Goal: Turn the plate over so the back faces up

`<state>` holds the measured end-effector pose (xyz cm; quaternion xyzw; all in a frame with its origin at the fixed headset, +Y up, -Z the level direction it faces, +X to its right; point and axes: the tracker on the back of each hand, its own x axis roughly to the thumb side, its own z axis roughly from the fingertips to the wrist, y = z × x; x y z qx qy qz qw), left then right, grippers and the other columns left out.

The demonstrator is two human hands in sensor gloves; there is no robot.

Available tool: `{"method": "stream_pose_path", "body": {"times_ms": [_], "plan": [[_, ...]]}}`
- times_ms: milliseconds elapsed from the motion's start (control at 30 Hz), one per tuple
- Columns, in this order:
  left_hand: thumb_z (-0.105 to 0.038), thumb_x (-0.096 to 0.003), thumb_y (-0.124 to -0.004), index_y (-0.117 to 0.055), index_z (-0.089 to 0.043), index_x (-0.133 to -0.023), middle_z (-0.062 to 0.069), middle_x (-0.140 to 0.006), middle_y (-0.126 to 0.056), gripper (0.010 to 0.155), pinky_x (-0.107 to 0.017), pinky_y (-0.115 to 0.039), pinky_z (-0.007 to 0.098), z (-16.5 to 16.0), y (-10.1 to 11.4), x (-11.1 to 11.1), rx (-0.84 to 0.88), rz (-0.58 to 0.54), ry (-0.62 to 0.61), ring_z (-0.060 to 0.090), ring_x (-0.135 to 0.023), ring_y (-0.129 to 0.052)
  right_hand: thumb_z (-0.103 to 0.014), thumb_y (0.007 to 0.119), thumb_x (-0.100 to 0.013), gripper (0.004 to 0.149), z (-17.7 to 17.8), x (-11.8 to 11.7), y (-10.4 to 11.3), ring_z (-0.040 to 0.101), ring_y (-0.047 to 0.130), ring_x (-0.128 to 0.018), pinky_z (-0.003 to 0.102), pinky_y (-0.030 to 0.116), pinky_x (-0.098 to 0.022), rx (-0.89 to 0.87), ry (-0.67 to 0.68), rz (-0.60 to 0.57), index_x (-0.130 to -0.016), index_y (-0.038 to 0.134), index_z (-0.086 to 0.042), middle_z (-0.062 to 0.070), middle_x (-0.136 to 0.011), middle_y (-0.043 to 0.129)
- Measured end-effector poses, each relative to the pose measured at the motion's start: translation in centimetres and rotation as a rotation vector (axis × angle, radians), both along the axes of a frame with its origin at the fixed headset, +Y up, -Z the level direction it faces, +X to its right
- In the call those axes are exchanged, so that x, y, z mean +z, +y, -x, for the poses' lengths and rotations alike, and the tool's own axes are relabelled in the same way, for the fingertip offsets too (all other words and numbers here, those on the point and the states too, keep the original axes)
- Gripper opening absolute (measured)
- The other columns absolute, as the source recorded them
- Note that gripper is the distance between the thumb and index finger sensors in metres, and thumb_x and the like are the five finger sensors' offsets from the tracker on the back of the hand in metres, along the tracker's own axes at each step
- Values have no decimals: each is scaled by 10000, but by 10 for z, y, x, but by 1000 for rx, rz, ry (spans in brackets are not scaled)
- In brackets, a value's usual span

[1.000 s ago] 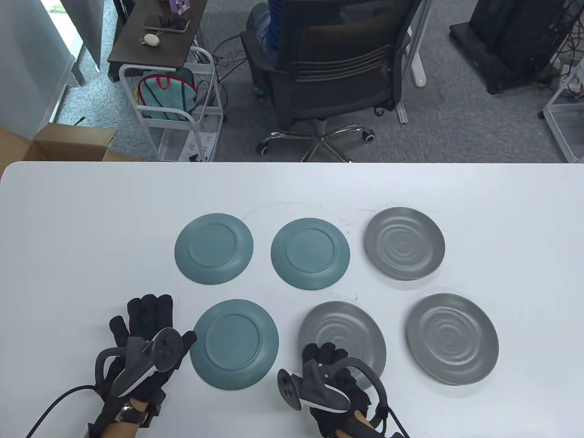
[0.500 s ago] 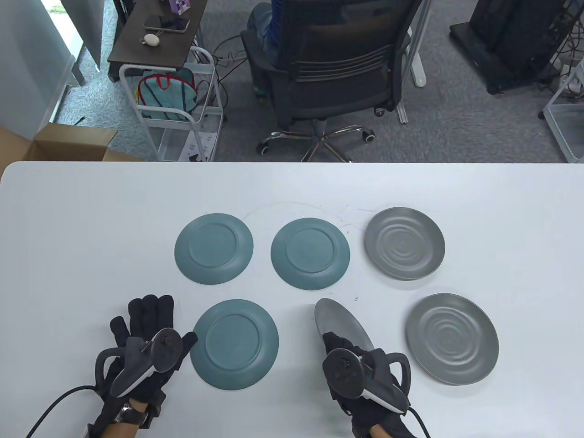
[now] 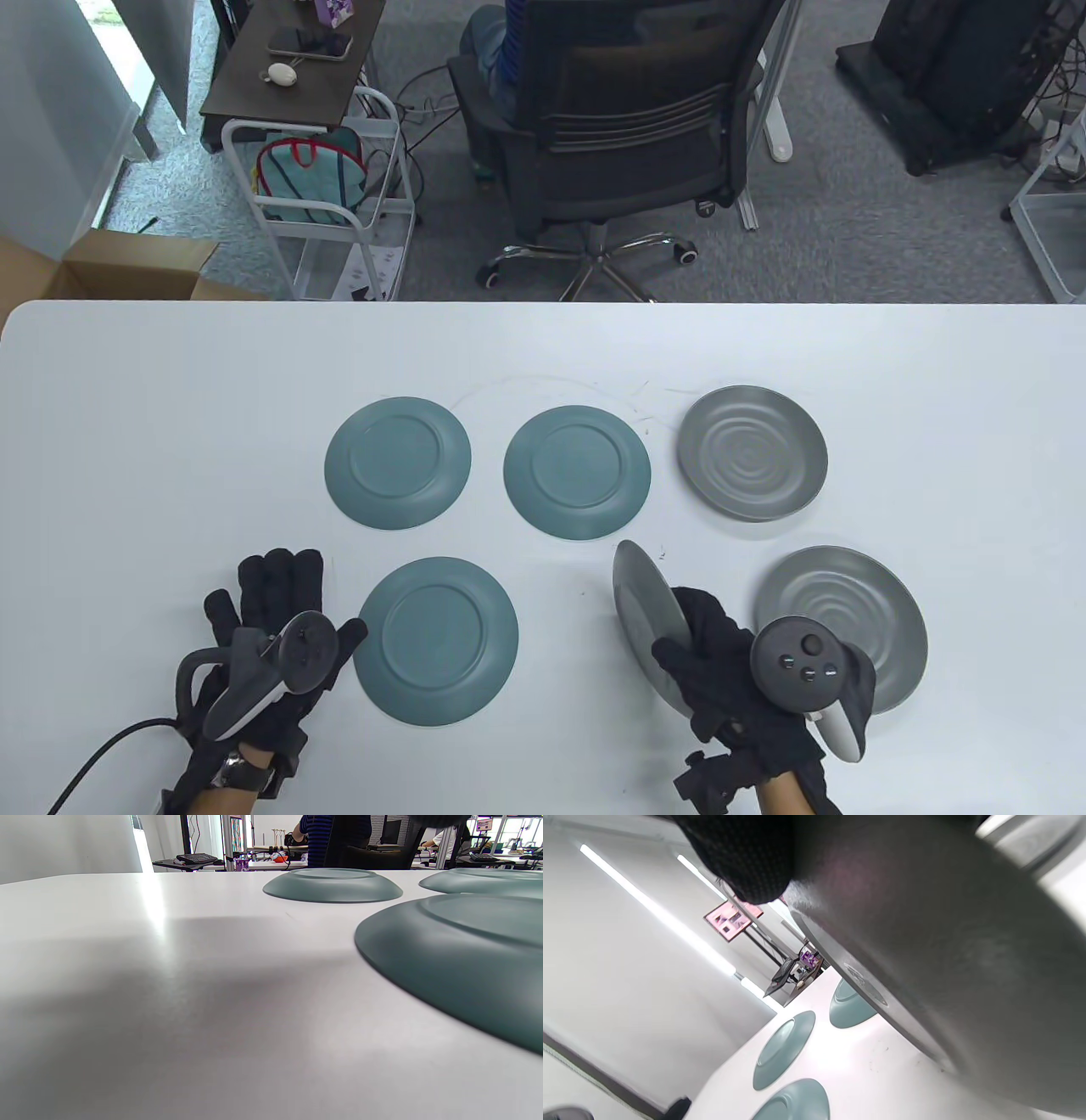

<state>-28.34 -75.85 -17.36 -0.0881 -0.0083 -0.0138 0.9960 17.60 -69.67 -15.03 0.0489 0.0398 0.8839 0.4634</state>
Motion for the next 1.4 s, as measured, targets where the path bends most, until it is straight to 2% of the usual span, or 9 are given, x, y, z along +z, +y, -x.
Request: {"method": "stream_pose_path", "body": {"times_ms": [100, 300, 433, 667, 800, 1100, 1233, 1400], "plan": [[-714, -555, -512, -218, -150, -1206, 222, -1210, -263, 910, -753, -334, 738, 0, 0, 0, 2, -1, 1, 511, -1164, -333, -248, 837, -477, 587, -10, -5, -10, 346, 953, -613, 336, 863, -361, -79, -32, 38, -962, 571, -51, 161, -798, 838], [-712, -557, -512, -220, -149, -1206, 221, -1209, -262, 908, -753, -336, 738, 0, 0, 0, -5, -1, 4, 509, -1164, -334, -289, 864, -464, 637, -19, -14, -30, 291, 956, -531, 315, 856, -323, -92, -74, 145, -970, 567, -42, 97, -724, 856], [-713, -555, -512, -220, -149, -1206, 222, -1210, -262, 909, -753, -336, 738, 1, 1, 0, -3, -3, 8, 511, -1164, -335, -323, 839, -472, 676, -21, -17, -45, 295, 951, -538, 320, 855, -331, -29, -96, 225, -994, 540, -14, 81, -717, 852], [-712, -556, -513, -220, -150, -1207, 222, -1209, -263, 908, -753, -335, 738, 3, 2, 0, -1, -11, 14, 512, -1163, -334, -361, 800, -476, 723, -21, -17, -67, 338, 943, -565, 345, 855, -352, 87, -146, 352, -1019, 513, 21, 135, -758, 847], [-712, -556, -512, -221, -150, -1207, 221, -1209, -264, 908, -753, -334, 739, 3, 2, 0, -1, -9, 14, 511, -1164, -334, -383, 786, -476, 735, -21, -16, -76, 350, 941, -575, 351, 854, -358, 138, -156, 381, -1024, 511, 22, 161, -789, 845], [-711, -555, -515, -224, -150, -1207, 222, -1209, -269, 908, -754, -340, 735, 3, 3, 2, -3, -10, 7, 511, -1162, -340, -416, 769, -475, 749, -20, -18, -88, 353, 936, -570, 354, 849, -367, 221, -165, 442, -1025, 519, 28, 187, -817, 845], [-711, -556, -514, -225, -150, -1207, 222, -1209, -269, 906, -755, -341, 734, 3, 2, 2, -7, -7, 7, 510, -1163, -341, -415, 772, -475, 751, -19, -20, -86, 357, 939, -569, 356, 851, -366, 242, -170, 456, -1023, 522, 32, 190, -817, 846], [-710, -557, -514, -226, -153, -1206, 220, -1210, -269, 902, -755, -343, 733, 2, 0, 1, -11, 6, 9, 510, -1163, -341, -419, 766, -478, 746, -9, -20, -80, 376, 940, -576, 365, 853, -365, 348, -166, 438, -1007, 542, 57, 212, -828, 843]]}}
